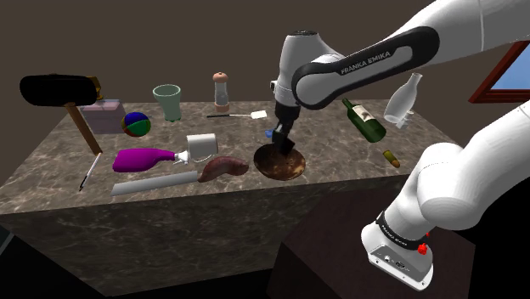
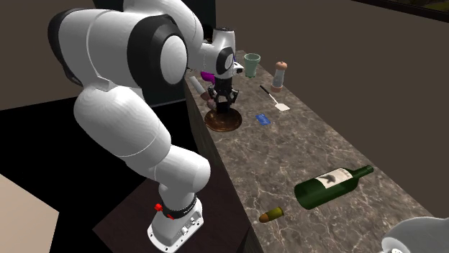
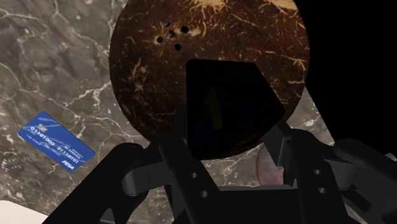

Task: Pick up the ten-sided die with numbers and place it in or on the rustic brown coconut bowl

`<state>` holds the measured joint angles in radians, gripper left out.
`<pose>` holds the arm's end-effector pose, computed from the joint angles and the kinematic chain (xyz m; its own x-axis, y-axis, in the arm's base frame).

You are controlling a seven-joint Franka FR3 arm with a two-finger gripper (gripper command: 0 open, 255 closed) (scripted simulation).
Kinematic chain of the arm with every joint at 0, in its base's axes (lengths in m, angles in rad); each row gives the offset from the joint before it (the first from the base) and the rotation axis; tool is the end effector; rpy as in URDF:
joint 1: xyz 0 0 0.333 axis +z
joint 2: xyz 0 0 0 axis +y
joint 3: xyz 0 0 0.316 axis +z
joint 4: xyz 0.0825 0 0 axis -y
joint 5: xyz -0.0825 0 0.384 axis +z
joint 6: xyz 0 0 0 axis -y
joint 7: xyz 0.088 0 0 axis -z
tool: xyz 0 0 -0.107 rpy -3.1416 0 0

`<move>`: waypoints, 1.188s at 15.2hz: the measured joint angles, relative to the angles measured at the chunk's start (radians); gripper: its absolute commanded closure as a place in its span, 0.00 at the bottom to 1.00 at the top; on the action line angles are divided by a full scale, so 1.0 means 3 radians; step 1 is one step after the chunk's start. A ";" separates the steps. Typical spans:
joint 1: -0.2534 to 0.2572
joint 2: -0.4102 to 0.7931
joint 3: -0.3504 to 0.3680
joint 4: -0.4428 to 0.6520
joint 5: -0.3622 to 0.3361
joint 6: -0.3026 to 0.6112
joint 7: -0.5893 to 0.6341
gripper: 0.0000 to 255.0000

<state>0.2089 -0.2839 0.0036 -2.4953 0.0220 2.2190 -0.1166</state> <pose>0.4267 0.0928 0.3898 0.9505 0.3104 0.0094 0.3106 -0.9504 -0.0156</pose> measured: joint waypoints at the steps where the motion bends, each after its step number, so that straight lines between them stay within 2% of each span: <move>1: -0.0001 0.0024 -0.0002 -0.0023 0.0000 0.0048 -0.0004 1.00; 7: 0.0003 0.0179 0.0001 -0.0150 0.0006 0.0329 -0.0005 1.00; 13: 0.0003 0.0203 0.0001 -0.0161 0.0007 0.0366 -0.0006 1.00; 14: 0.0003 0.0203 0.0001 -0.0161 0.0007 0.0366 -0.0006 0.00; 18: 0.0003 0.0203 0.0001 -0.0161 0.0007 0.0367 -0.0006 0.00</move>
<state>0.2097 -0.2230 0.0039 -2.5437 0.0240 2.3290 -0.1185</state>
